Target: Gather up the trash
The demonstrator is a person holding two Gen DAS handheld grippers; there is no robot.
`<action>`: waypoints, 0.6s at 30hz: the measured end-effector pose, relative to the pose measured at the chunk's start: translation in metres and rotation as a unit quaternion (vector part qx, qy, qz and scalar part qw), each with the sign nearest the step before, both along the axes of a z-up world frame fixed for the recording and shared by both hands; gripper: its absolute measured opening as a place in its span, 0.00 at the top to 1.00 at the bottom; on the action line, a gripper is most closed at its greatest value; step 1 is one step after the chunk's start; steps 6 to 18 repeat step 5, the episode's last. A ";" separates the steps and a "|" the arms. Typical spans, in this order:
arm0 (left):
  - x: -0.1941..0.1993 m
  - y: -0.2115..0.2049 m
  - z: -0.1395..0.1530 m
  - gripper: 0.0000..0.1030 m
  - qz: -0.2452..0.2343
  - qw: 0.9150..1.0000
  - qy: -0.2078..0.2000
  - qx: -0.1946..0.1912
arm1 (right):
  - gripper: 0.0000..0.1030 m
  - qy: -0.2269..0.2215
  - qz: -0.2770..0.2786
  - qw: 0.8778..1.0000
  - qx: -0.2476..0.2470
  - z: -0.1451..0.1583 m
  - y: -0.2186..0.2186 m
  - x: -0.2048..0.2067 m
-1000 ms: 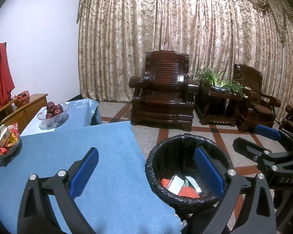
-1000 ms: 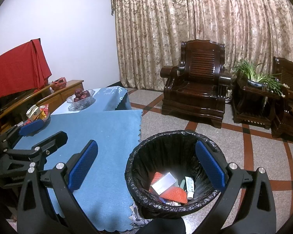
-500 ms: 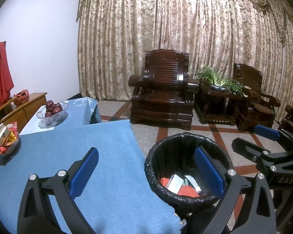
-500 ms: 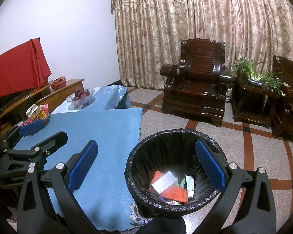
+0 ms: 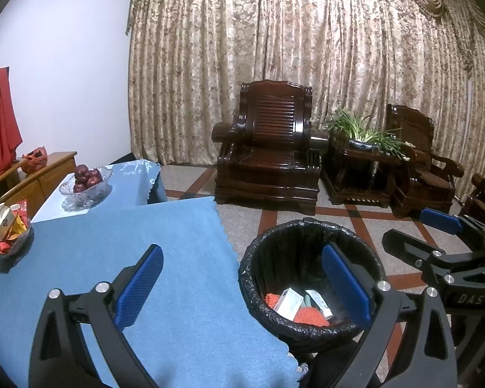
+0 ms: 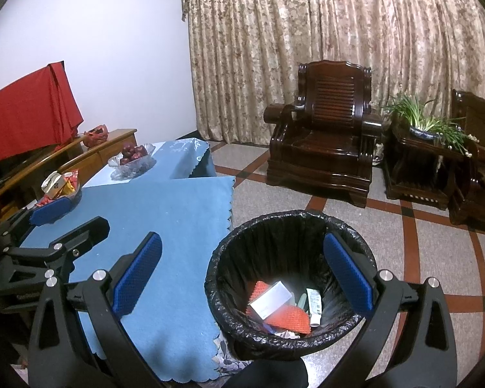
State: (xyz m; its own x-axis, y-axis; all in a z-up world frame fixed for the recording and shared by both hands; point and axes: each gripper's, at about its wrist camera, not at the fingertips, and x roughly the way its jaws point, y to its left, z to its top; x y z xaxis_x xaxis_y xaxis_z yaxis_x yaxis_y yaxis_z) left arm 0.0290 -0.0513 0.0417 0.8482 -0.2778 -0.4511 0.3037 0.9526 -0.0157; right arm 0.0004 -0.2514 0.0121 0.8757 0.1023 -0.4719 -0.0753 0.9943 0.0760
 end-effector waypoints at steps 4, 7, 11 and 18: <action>-0.006 0.004 -0.004 0.06 0.001 1.000 0.002 0.000 | 0.05 0.003 -0.003 1.000 0.001 -0.005 -0.001 -0.001; -0.007 0.004 -0.005 0.06 0.002 1.000 0.003 0.000 | 0.05 0.003 -0.003 1.000 0.001 -0.005 -0.001 0.000; -0.007 0.004 -0.005 0.06 0.002 1.000 0.003 0.000 | 0.05 0.003 -0.003 1.000 0.001 -0.005 -0.001 0.000; -0.007 0.004 -0.005 0.06 0.002 1.000 0.003 0.000 | 0.05 0.003 -0.003 1.000 0.001 -0.005 -0.001 0.000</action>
